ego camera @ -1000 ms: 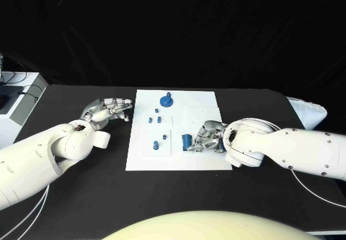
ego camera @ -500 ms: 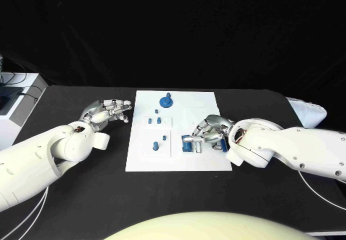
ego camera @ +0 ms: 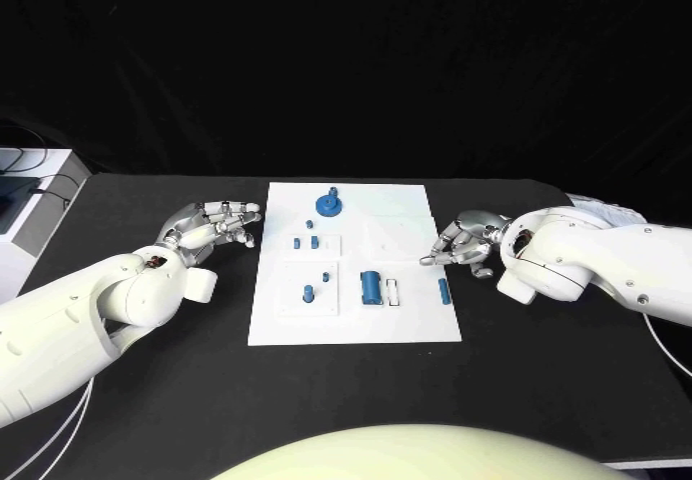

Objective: Assemble the parts on the task board

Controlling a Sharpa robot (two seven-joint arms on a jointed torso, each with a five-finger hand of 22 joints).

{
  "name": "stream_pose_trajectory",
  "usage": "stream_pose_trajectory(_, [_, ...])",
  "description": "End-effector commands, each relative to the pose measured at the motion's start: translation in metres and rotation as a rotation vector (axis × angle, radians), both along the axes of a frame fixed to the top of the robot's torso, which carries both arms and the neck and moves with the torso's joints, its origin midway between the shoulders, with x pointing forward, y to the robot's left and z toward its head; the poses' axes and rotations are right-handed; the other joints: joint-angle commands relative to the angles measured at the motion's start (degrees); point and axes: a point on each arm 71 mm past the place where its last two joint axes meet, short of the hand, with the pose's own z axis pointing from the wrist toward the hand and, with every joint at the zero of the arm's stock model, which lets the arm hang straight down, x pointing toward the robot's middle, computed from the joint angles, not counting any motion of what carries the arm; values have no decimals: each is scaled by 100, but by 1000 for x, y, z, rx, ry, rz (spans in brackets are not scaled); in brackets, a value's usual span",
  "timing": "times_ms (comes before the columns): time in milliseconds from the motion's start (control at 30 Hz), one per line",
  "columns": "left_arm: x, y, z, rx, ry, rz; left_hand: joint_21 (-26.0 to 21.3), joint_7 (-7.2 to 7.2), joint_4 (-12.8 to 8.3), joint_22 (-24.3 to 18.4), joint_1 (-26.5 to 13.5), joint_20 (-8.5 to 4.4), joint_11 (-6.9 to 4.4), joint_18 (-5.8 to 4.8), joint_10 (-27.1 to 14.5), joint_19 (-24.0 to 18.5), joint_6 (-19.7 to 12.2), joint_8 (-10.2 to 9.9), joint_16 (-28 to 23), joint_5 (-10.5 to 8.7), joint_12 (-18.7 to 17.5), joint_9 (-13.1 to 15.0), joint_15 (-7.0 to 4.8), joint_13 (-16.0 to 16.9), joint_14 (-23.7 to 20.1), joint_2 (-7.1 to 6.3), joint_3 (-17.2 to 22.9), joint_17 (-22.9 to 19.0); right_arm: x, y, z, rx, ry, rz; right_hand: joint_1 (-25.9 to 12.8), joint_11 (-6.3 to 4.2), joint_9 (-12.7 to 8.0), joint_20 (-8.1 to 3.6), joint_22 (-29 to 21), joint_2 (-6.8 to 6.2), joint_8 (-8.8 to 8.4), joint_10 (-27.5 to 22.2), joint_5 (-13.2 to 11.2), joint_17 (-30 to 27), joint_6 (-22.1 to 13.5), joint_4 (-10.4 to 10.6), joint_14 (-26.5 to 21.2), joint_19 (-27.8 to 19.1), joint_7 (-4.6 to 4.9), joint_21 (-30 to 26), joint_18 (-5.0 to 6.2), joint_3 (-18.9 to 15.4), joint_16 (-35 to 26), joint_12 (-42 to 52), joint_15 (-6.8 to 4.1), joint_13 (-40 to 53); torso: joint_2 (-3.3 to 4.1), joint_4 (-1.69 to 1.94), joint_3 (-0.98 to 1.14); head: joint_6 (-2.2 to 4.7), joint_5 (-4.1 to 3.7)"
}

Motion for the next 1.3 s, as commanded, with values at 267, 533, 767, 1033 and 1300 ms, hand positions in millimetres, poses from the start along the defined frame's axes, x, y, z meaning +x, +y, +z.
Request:
stream_pose_trajectory(267, [-1, -2, 2, -24, -10, -19, -37, 0, 31, -5, 0, 27, 5, 79, -19, 2, -43, 20, -13, 12, 42, -12, 7, 4, -24, 59, 19, 6, -14, -32, -10, -299, 173, 31, -138, 17, -80, 45, 17, 38, -68, 604, 52, 1307, 208, 19, 553, -14, -8, -22, -58, 9, 10, 27, 36, 1508, 7, -5, 10, -20, -115])
stream_pose_trajectory(533, [-1, -3, 2, -27, -8, -24, -37, 0, 31, -5, 0, 27, 5, 79, -19, 2, -43, 20, -13, 12, 42, -12, 7, 4, -24, 59, 19, 6, -17, -27, -16, -311, 145, 4, -366, -19, -136, 26, 57, 21, -102, 604, 228, 1328, 364, 31, 558, 5, -49, 22, -63, -42, 16, 27, 7, 1508, 1, 15, 8, -26, -180])
stream_pose_trajectory(767, [-1, -3, 1, -26, -5, -25, -37, 1, 35, -4, -4, 28, 4, 79, -11, 1, -44, 20, -12, 12, 52, -12, 7, 6, -24, 60, 19, 7, -18, -9, -21, -278, 136, 20, -569, -33, -155, 16, 64, 9, -117, 604, 223, 1330, 420, 35, 558, 9, -65, 13, -63, -89, 16, 27, -5, 1508, 1, 37, 5, -55, -179])
stream_pose_trajectory(1033, [-1, -1, 1, -22, -2, -22, -37, 1, 35, -4, -4, 28, 4, 79, -11, 1, -44, 20, -12, 12, 52, -12, 7, 6, -24, 60, 19, 7, -20, -3, -26, -266, 155, 29, -620, -52, -147, 9, 72, 17, -87, 604, 237, 1335, 500, 26, 559, 13, -92, 15, -63, -89, 18, 27, -17, 1508, 9, 18, -2, -79, -158])
stream_pose_trajectory(1300, [-1, 0, 1, -21, -1, -23, -37, 1, 35, -4, -4, 28, 4, 79, -11, 1, -44, 20, -12, 12, 52, -12, 7, 6, -24, 60, 19, 7, -19, 0, -31, -287, 144, 24, -455, -156, 17, -54, 81, -1, 112, 604, 432, 1322, 718, 7, 557, 16, -213, -15, -58, 6, 13, 27, -101, 1508, 3, 20, 8, -86, -153])
